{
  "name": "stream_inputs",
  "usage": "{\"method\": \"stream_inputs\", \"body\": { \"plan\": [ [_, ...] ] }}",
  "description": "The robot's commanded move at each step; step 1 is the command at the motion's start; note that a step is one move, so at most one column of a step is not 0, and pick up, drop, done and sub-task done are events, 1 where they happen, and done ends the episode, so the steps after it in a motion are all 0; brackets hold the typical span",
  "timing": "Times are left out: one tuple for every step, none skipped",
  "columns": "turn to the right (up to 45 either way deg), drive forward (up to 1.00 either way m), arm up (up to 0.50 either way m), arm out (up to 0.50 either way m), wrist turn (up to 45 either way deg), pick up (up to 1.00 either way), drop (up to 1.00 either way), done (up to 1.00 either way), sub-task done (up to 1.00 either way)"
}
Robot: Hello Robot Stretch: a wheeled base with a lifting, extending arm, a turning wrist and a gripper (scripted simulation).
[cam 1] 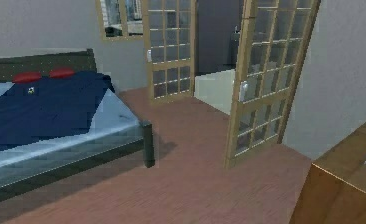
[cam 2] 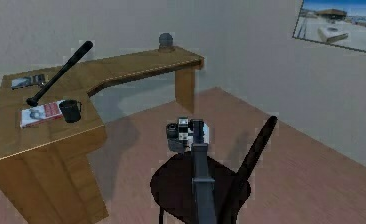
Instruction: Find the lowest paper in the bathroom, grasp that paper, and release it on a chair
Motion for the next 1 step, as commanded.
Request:
{"method": "stream_inputs", "body": {
  "plan": [
    [0.0, 0.00, 0.00, 0.00, 0.0, 0.00, 1.00, 0.00, 0.00]
  ]
}}
